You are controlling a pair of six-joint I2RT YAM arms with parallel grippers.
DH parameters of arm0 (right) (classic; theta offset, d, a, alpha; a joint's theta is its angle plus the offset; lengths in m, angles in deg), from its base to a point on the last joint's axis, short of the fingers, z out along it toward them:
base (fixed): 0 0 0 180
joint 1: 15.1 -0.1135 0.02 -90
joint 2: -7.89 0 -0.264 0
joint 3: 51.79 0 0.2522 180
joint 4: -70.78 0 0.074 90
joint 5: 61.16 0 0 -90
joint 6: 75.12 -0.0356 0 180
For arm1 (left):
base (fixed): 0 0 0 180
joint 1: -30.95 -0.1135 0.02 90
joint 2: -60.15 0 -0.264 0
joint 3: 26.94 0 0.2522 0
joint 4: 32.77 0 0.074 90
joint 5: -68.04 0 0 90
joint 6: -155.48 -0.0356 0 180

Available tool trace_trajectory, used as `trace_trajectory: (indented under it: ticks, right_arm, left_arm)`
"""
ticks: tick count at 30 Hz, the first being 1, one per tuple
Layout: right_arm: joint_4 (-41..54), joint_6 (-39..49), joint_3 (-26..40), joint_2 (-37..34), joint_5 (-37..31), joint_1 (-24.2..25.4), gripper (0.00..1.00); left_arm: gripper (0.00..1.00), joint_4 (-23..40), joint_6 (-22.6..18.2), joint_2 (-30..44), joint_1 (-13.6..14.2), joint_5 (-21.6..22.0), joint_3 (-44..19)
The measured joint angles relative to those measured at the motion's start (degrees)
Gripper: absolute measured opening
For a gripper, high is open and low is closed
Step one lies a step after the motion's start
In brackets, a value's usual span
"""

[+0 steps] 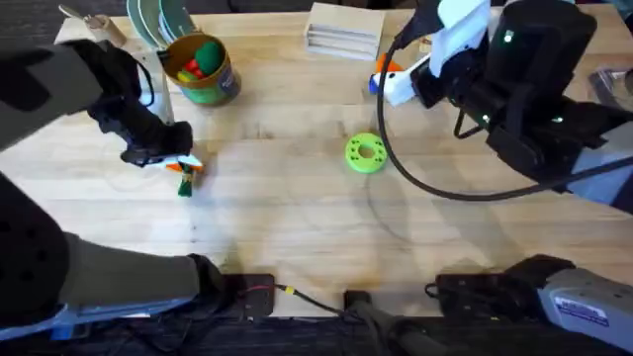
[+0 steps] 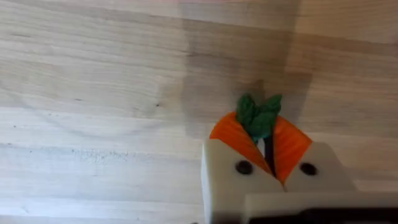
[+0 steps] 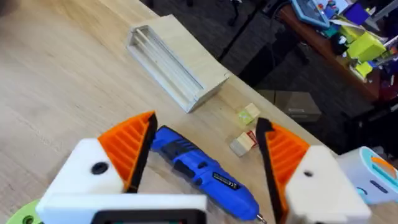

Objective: Pick up the gripper from the table and insert it into the empty holder that is missing its gripper. Then pick up a screw, insert it into the mounting hole, and use the screwdriver to tighten it. Finally, clean up the table by picking up the vegetable and placing it into the bucket.

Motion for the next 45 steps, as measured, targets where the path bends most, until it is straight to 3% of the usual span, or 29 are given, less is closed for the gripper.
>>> trace_trajectory:
  ticks: [6, 9, 11, 15, 21, 25, 31, 32, 37, 39, 43, 44, 45]
  right_arm:
    - [0.01, -0.01, 0.00, 0.00, 0.00, 0.00, 0.991]
    - [0.00, -0.01, 0.00, 0.00, 0.00, 0.00, 0.991]
    - [0.01, -0.02, 0.00, 0.00, 0.00, 0.00, 0.991]
    - [-0.01, -0.02, 0.00, 0.00, 0.00, 0.00, 0.991]
    - [-0.01, -0.02, 0.00, 0.00, 0.00, 0.00, 0.991]
    - [-0.01, 0.00, 0.00, 0.00, 0.00, 0.00, 0.991]
    - [-0.01, -0.02, 0.00, 0.00, 0.00, 0.00, 0.991]
    - [-0.01, -0.01, 0.00, 0.00, 0.00, 0.00, 0.991]
    - [-0.01, 0.00, 0.00, 0.00, 0.00, 0.00, 0.991]
    - [0.01, 0.00, 0.00, 0.00, 0.00, 0.00, 0.991]
    - [0.02, -0.84, 0.00, 0.00, 0.00, 0.00, 0.991]
    - [3.17, -3.41, 0.43, 0.00, 0.00, 0.00, 0.991]
    - [6.25, -4.33, 1.16, 0.00, 0.00, 0.00, 0.991]
  left_arm:
    - [0.026, 5.37, 0.01, -2.13, 1.57, 0.26, -13.24]
    - [0.026, 2.81, 1.29, -3.34, 1.95, 0.00, -20.51]
    - [0.026, -2.58, 3.84, -4.05, 2.00, -0.75, -23.35]
    - [0.026, -12.50, 12.83, -4.10, 2.00, -2.78, -24.45]
    - [0.026, -18.47, 27.58, 1.57, 3.34, -4.28, -24.43]
    - [0.026, -18.62, 31.57, 6.06, 5.15, -5.14, -24.39]
    - [0.026, -19.95, 34.25, 9.05, 6.41, -5.97, -24.30]
    - [0.101, -20.43, 34.44, 9.07, 6.37, -5.97, -24.30]
    - [0.901, -22.39, 35.51, 9.07, 6.37, -5.99, -24.30]
    - [0.987, -22.42, 36.03, 9.05, 6.37, -6.02, -24.30]
    - [0.995, -22.08, 33.81, 8.15, 6.44, -7.13, -24.30]
    - [0.995, -19.78, 28.69, 5.25, 7.18, -7.48, -24.30]
    - [0.994, -18.76, 26.42, 3.75, 7.71, -7.50, -24.30]
